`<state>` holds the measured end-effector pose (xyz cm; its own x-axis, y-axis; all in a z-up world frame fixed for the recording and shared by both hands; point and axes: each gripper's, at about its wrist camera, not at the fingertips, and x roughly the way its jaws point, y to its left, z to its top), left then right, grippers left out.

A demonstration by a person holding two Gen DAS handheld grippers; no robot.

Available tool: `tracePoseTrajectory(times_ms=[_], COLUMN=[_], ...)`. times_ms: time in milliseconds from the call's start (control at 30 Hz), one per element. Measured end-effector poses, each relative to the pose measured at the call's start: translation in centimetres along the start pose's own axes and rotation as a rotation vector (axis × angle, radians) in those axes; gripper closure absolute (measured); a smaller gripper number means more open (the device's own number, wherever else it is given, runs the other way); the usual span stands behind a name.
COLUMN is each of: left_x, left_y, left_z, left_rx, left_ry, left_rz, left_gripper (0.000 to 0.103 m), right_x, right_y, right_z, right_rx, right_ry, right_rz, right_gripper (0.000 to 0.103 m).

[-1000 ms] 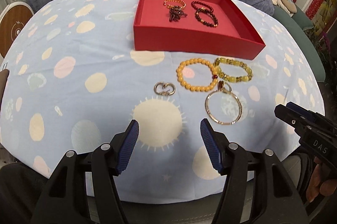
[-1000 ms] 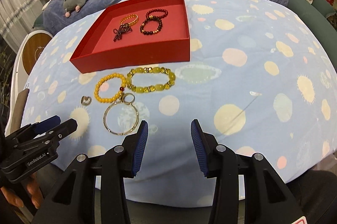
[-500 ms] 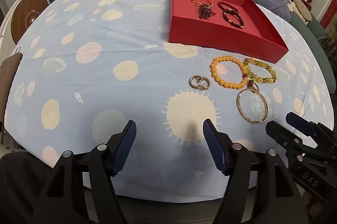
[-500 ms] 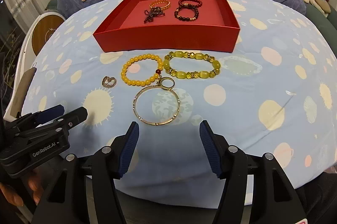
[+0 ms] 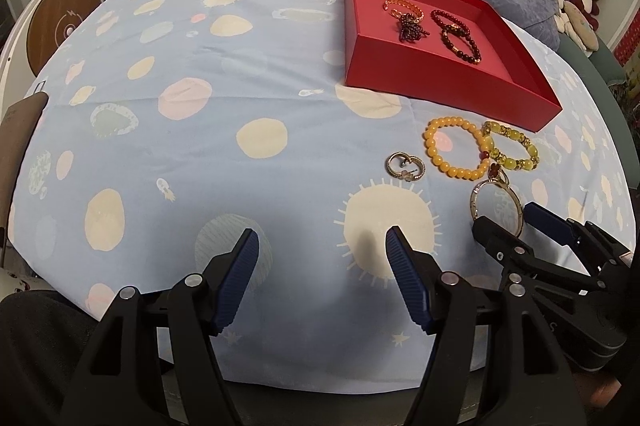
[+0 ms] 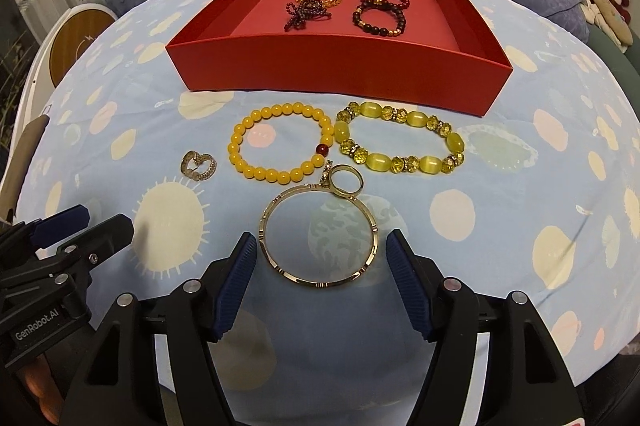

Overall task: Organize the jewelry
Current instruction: 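Grasp the yellow bead bracelet with the left tool while the right tool grasps the gold hoop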

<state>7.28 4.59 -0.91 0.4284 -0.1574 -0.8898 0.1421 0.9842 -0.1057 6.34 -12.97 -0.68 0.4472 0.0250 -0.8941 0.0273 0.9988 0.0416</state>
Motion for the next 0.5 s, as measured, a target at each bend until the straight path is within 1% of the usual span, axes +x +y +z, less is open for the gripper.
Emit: tracePoseTrajectory(times_ms=[33, 200, 500], left_x=[0.0, -0.1, -0.3], left_y=[0.0, -0.1, -1.3], left_z=[0.0, 0.0, 0.8], left_rx=[-0.001, 0.002, 0.011], left_ry=[0.001, 0.002, -0.008], left_rz=[-0.001, -0.001, -0.03], left_gripper=[0.04, 0.04, 0.04], right_x=[0.0, -0.3, -2.2], right_y=[0.0, -0.4, -2.7], right_z=[0.0, -0.3, -1.1], right_rx=[-0.009, -0.005, 0.068], right_ry=[-0.003, 0.0, -0.007], right_rz=[-0.005, 0.011, 0.027], right_gripper=[0.044, 0.045, 0.045])
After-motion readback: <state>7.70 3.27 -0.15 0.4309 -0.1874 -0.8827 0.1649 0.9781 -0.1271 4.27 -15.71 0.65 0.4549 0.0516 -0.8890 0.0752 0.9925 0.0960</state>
